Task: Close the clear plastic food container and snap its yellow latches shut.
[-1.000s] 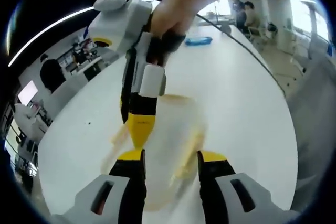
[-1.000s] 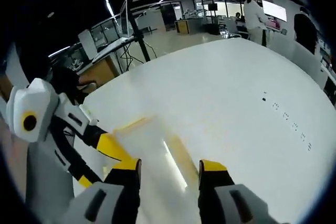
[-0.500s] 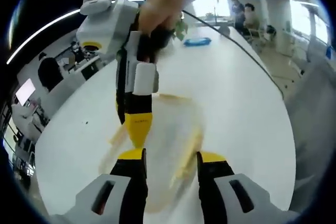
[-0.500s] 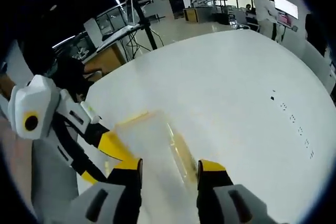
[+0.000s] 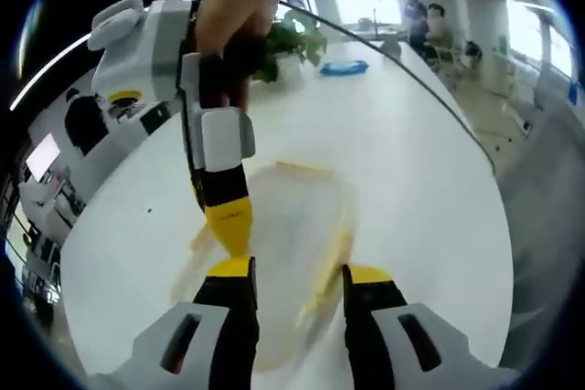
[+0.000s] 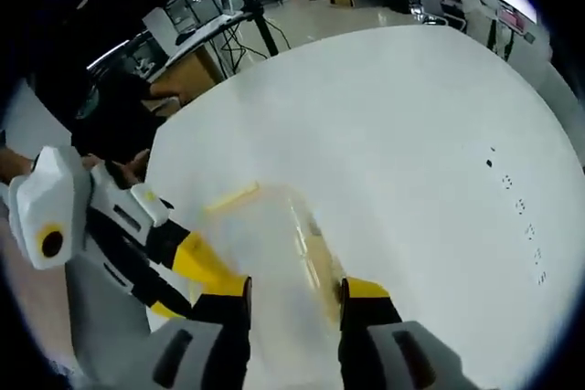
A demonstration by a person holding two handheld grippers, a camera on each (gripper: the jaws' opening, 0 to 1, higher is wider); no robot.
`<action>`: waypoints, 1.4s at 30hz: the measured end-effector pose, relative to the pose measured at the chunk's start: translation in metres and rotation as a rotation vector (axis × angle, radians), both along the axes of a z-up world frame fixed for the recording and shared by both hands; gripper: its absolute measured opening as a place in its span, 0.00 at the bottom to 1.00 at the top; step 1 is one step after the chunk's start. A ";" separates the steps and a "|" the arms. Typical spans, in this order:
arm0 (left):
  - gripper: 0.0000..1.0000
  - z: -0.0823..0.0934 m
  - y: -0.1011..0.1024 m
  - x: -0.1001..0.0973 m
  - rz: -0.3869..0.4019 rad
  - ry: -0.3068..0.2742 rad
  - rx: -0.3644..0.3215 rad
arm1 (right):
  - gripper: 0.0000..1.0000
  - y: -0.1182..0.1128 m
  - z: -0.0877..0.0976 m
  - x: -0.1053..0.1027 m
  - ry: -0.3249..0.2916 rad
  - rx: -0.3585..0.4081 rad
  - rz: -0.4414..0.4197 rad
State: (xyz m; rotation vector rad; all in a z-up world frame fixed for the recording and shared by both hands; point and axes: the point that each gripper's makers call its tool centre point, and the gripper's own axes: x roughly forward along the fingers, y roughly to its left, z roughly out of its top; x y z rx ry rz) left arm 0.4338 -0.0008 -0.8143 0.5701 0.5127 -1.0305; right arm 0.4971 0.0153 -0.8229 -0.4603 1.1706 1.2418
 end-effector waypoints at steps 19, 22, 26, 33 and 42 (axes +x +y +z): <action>0.30 -0.002 0.000 -0.005 0.003 -0.008 0.033 | 0.32 0.001 -0.002 -0.001 0.175 -0.064 0.081; 0.30 -0.003 0.001 -0.003 0.007 0.000 0.022 | 0.32 0.001 -0.001 -0.005 0.166 -0.073 0.090; 0.30 -0.001 0.001 -0.002 0.004 -0.012 0.011 | 0.33 -0.002 -0.002 -0.002 0.143 -0.067 0.086; 0.31 -0.001 0.000 -0.002 0.004 -0.016 0.005 | 0.34 -0.004 -0.002 -0.001 0.093 -0.063 0.075; 0.31 0.000 0.001 -0.003 0.003 -0.025 -0.001 | 0.34 -0.001 0.003 -0.004 -0.053 -0.038 0.035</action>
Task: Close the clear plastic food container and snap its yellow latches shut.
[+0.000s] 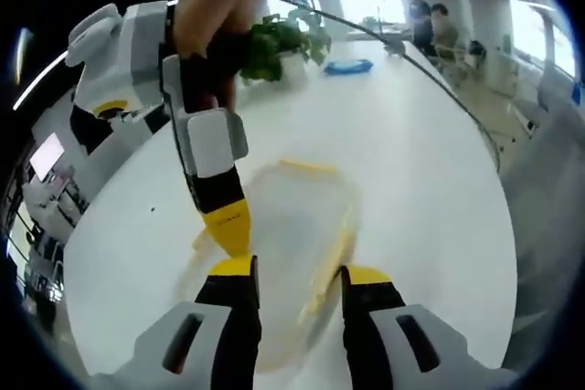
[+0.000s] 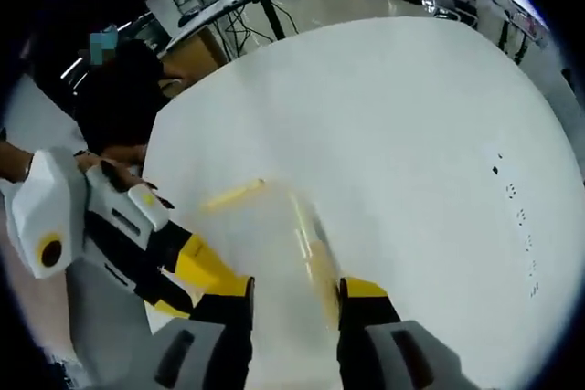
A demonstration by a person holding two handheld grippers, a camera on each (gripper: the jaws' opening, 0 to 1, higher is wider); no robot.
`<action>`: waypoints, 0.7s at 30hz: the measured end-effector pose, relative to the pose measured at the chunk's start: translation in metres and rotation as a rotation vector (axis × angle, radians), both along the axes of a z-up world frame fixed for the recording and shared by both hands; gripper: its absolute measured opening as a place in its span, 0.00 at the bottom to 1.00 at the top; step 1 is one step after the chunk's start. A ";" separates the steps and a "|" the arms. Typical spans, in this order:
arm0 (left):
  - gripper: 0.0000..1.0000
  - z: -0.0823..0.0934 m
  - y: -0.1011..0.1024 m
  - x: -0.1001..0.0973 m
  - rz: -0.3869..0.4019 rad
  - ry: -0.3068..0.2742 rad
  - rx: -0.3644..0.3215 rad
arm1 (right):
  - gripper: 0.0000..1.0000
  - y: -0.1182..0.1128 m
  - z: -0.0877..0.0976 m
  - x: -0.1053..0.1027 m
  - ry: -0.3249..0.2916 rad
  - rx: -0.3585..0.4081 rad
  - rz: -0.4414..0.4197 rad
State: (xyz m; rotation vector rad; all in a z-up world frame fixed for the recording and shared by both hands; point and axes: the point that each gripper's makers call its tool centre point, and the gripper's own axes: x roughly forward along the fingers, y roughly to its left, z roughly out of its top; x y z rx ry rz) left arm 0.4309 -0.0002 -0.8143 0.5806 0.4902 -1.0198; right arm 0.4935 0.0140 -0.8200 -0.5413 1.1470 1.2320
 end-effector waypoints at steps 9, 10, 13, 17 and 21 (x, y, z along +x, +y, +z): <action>0.31 0.000 0.000 0.000 -0.001 -0.006 0.004 | 0.33 0.001 0.003 -0.002 -0.114 0.017 -0.017; 0.31 0.000 0.000 0.000 -0.002 -0.008 0.006 | 0.33 0.002 0.004 -0.002 -0.121 0.016 -0.023; 0.31 0.000 -0.001 0.001 -0.004 -0.010 0.012 | 0.33 0.001 0.005 -0.002 -0.150 0.027 -0.039; 0.31 0.000 -0.001 0.001 -0.008 -0.014 0.017 | 0.33 0.000 0.005 0.000 -0.186 0.048 -0.064; 0.32 0.001 -0.001 0.001 -0.011 -0.004 0.020 | 0.33 0.000 0.006 -0.001 -0.218 0.057 -0.088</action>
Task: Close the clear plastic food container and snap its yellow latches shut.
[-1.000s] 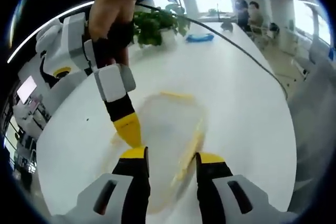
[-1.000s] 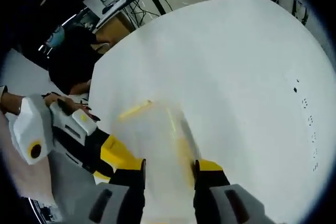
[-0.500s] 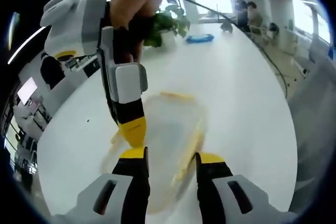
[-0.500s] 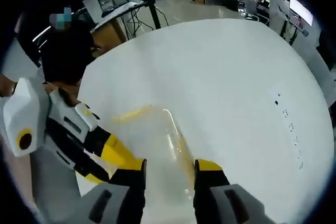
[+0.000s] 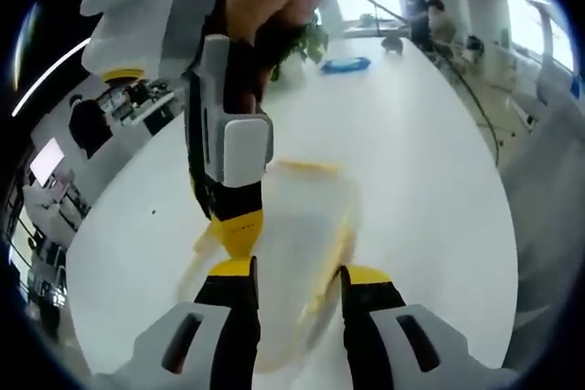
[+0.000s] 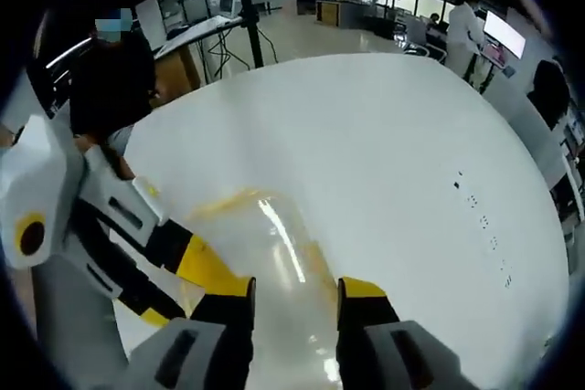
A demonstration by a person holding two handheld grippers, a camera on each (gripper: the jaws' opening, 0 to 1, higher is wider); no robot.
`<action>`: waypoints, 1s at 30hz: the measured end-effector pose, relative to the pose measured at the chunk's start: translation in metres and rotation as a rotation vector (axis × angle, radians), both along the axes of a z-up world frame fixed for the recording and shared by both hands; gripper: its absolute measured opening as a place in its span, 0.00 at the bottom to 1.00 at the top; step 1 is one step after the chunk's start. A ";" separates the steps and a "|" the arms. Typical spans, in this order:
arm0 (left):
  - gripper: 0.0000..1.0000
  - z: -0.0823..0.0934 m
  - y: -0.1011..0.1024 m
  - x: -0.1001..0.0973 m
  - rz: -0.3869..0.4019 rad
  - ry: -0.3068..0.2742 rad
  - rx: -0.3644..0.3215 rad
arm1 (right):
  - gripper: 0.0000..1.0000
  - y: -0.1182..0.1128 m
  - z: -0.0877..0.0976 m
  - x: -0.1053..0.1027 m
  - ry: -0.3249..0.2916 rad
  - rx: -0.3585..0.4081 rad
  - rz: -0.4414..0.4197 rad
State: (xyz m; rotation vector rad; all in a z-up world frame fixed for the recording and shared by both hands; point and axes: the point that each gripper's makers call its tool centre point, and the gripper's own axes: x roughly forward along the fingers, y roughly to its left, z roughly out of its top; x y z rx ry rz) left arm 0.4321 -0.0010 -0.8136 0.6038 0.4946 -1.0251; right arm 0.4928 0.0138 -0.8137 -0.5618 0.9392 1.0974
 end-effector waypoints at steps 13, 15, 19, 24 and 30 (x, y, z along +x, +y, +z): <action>0.32 0.003 0.000 0.001 -0.023 0.046 -0.019 | 0.36 -0.006 0.002 0.003 -0.059 0.096 -0.171; 0.32 0.003 -0.001 0.000 -0.025 0.048 -0.020 | 0.36 -0.006 0.002 0.003 -0.065 0.098 -0.178; 0.32 0.003 -0.001 0.000 -0.026 0.043 -0.022 | 0.37 -0.008 0.002 0.004 -0.069 0.118 -0.212; 0.32 0.003 -0.001 0.000 -0.028 0.043 -0.019 | 0.39 -0.013 0.002 0.003 -0.085 0.139 -0.264; 0.33 0.004 -0.002 0.000 -0.022 0.053 -0.025 | 0.38 -0.018 0.006 -0.004 -0.073 0.162 -0.306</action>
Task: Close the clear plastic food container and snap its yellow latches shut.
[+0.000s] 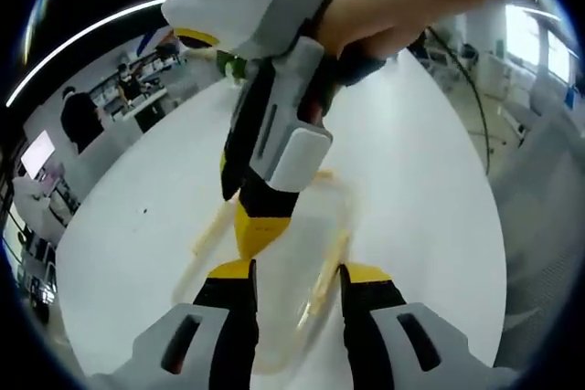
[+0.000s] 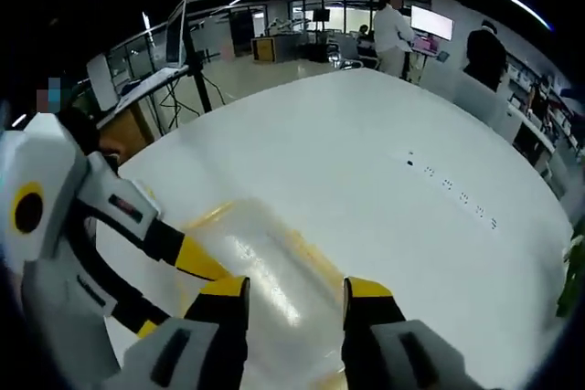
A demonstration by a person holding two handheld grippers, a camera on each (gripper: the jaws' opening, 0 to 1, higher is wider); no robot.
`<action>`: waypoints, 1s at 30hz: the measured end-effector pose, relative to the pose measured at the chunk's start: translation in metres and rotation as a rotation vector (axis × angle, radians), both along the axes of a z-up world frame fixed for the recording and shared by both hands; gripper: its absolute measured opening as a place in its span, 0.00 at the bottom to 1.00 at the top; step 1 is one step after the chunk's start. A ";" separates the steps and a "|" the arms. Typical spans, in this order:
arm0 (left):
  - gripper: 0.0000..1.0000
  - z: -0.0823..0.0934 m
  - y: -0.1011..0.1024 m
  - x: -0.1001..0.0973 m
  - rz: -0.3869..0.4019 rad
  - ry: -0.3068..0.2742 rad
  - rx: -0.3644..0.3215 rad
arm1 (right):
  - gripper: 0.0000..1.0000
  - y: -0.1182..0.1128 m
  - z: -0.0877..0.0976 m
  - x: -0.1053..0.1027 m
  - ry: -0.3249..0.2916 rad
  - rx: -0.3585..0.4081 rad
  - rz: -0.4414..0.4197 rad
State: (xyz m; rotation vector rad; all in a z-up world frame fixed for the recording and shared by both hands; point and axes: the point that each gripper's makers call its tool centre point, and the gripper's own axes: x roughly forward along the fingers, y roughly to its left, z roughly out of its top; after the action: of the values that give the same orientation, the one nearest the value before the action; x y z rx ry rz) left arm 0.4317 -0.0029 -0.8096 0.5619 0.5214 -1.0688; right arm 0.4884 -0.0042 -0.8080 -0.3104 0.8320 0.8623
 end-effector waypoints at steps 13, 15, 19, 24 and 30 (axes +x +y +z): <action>0.40 0.007 0.004 -0.004 0.080 0.083 -0.086 | 0.41 -0.001 0.021 -0.016 -0.022 0.100 -0.038; 0.41 0.009 0.009 -0.005 0.091 0.062 -0.077 | 0.41 -0.004 0.022 -0.019 -0.017 0.111 -0.047; 0.42 0.013 0.021 -0.008 0.115 0.056 -0.080 | 0.41 -0.007 0.027 -0.025 -0.014 0.153 -0.069; 0.43 0.019 0.040 -0.010 0.157 0.032 -0.074 | 0.44 -0.014 0.031 -0.034 -0.010 0.175 -0.101; 0.46 0.039 0.053 -0.011 0.236 0.018 -0.156 | 0.47 -0.018 0.046 -0.046 -0.031 0.229 -0.140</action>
State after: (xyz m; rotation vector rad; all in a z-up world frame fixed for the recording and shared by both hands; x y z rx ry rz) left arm 0.4211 0.0497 -0.7709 0.3447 0.5020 -0.8812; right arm 0.4426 -0.0224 -0.7623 -0.0634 0.7093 0.8100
